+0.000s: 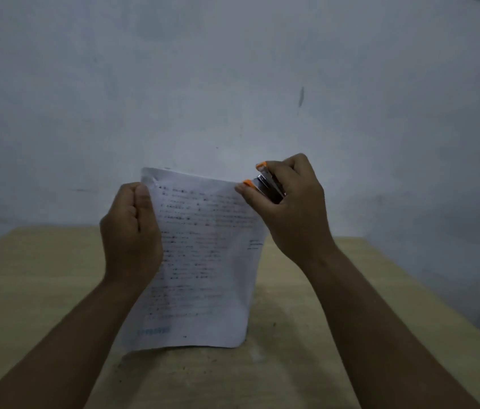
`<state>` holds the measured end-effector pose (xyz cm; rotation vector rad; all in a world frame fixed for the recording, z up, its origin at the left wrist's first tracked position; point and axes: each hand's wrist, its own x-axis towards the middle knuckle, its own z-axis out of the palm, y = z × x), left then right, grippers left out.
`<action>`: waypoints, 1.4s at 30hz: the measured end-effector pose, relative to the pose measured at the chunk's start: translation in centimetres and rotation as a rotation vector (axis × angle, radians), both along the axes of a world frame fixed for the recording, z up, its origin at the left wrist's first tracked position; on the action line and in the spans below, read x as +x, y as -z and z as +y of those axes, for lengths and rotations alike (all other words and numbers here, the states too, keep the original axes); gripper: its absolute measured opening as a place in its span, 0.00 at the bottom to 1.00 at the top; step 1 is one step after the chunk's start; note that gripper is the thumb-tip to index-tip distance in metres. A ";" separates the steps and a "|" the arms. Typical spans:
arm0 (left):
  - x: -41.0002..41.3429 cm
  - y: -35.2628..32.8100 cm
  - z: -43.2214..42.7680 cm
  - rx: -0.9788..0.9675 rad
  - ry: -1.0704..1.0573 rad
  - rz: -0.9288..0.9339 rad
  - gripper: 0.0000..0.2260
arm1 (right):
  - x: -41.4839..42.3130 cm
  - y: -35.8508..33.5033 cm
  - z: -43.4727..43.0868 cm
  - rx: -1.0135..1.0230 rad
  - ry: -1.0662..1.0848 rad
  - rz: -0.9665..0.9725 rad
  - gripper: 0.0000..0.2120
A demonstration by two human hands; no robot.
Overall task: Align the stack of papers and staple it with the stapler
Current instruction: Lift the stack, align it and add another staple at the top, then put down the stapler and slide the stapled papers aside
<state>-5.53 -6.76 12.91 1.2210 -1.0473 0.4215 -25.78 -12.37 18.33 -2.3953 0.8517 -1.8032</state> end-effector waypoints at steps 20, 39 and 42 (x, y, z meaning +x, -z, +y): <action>0.8 0.0 0.4 -0.029 -0.058 -0.023 0.16 | -9.7 18.2 -4.8 0.966 0.724 0.324 0.18; 0.9 0.4 0.5 0.008 -0.039 0.047 0.13 | -3.9 13.5 -1.6 0.637 0.147 -0.003 0.16; 1.1 0.3 0.5 0.001 -0.033 0.063 0.13 | -1.6 11.6 0.3 0.702 -0.149 -0.171 0.17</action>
